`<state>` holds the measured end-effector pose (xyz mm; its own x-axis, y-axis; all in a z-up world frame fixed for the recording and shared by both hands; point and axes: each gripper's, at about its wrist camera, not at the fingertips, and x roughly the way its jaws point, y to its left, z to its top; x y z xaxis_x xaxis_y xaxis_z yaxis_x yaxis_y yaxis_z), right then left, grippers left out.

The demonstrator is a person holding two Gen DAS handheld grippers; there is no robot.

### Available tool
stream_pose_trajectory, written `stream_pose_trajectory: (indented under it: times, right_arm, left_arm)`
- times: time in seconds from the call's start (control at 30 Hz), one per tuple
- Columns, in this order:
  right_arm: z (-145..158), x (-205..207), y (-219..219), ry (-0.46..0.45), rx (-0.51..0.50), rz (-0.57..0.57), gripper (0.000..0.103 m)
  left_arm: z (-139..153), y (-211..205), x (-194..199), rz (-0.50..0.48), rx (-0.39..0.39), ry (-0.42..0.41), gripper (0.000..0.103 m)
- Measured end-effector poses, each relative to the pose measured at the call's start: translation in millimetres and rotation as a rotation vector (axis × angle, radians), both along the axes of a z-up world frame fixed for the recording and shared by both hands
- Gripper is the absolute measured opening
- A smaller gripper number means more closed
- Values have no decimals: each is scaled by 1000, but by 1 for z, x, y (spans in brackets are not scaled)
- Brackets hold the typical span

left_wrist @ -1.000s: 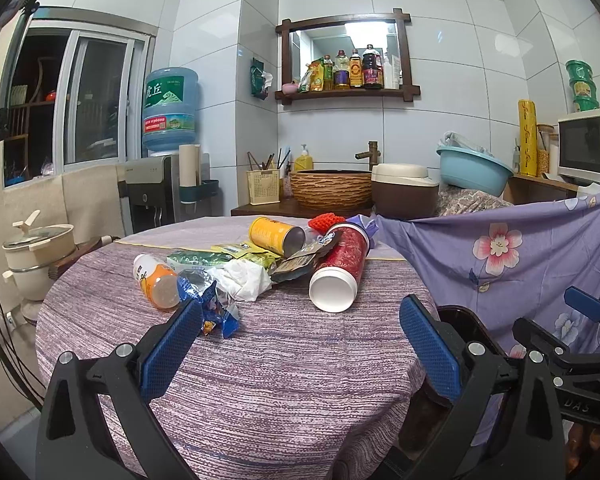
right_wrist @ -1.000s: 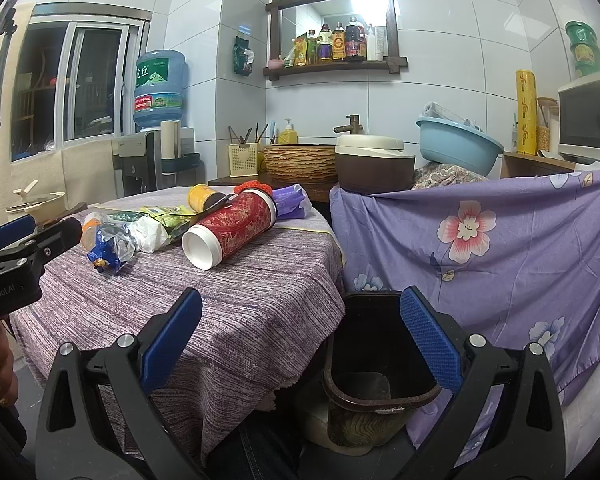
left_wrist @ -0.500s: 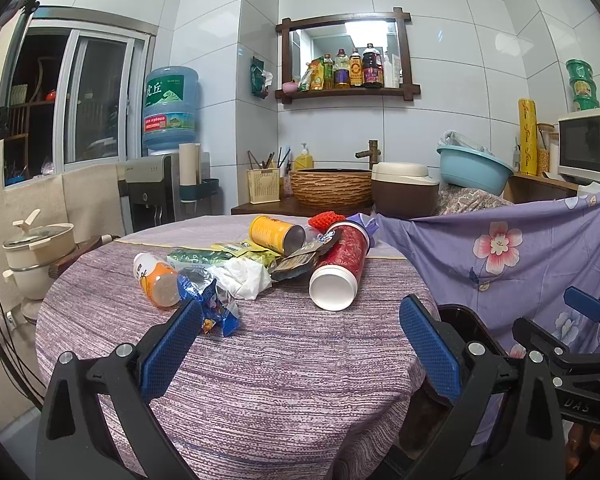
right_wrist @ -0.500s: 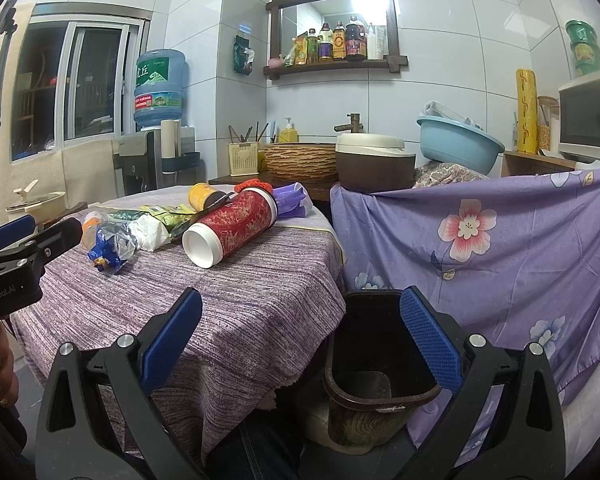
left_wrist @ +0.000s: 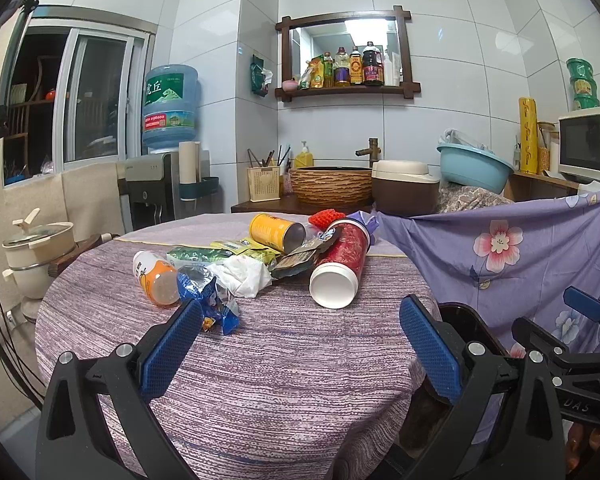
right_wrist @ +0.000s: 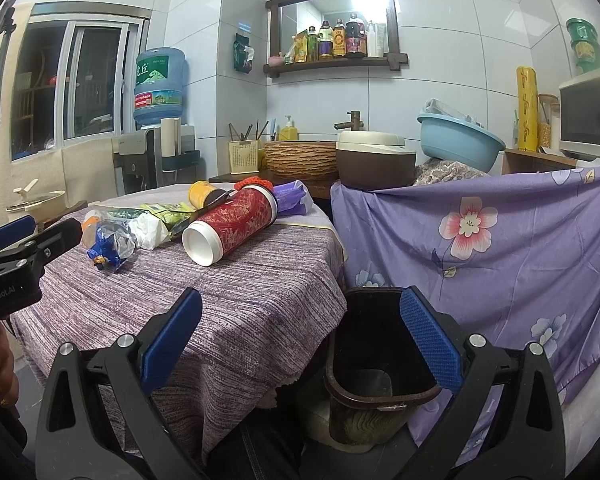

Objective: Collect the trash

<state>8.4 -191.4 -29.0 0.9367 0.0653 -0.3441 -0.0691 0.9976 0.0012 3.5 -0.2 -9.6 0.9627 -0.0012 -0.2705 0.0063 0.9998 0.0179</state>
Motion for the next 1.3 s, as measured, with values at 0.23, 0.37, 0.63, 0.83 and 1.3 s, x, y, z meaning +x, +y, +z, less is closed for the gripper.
stream_pose_trajectory:
  times: [0.23, 0.37, 0.63, 0.83, 1.3]
  right_arm:
    - [-6, 4, 4, 6, -1, 3, 98]
    - [-15, 8, 7, 31, -6, 7, 98]
    - [-38, 44, 13, 183, -3, 64, 98]
    - [-38, 74, 22, 234, -9, 92, 98]
    - [-31, 105, 43, 208, -76, 143, 98]
  left_arm:
    - [-4, 2, 1, 1, 1, 7, 98]
    - [-12, 8, 8, -2, -3, 48, 98]
    - [-28, 37, 35, -4, -25, 217, 98]
    - [-27, 71, 73, 30, -19, 307, 98]
    - [-44, 111, 184, 31, -41, 553, 75]
